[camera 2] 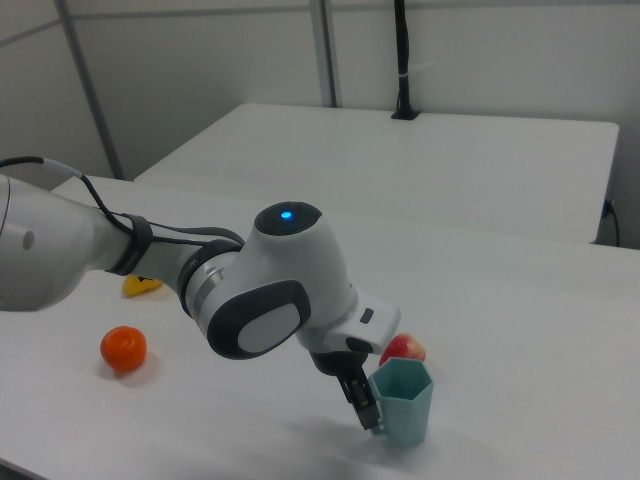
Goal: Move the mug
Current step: 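Close the gripper on the teal mug's rim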
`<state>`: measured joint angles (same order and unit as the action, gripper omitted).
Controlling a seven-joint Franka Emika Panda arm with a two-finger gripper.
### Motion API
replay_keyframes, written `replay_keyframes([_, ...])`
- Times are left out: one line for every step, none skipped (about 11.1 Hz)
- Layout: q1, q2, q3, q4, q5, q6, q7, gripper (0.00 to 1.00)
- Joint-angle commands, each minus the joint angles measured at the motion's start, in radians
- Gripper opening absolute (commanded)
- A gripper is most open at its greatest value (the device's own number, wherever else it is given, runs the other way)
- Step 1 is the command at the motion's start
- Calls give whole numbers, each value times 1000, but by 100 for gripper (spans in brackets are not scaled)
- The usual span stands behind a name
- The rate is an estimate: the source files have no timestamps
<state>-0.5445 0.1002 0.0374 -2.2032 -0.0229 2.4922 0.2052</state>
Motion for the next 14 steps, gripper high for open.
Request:
replay_keyframes([11, -7, -5, -15, -14, 28, 3, 38])
replay_keyframes([11, -7, -5, -15, -14, 28, 3, 37])
replay_keyframes([11, -7, -5, -13, -14, 28, 3, 34])
replay_keyframes([11, -7, -5, -13, -14, 27, 3, 31])
replay_keyframes([11, -8, -5, -13, -14, 27, 3, 29])
replay_keyframes([11, -10, -5, -13, -14, 27, 3, 27])
replay_keyframes([11, -13, -5, -13, -14, 27, 3, 27])
replay_keyframes([11, -14, -5, -13, -14, 27, 3, 26])
replay_keyframes([9, -16, -5, -13, -14, 27, 3, 25])
replay_keyframes([9, -20, -5, -10, -14, 25, 3, 25])
replay_keyframes([9, -28, -5, -6, -14, 22, 3, 24])
replay_keyframes([9, -39, -5, 6, -14, 14, 3, 24])
replay_keyframes([11, -43, -4, 17, -12, 13, 5, 24])
replay_keyframes([12, -45, 2, 37, -12, 2, 17, 24])
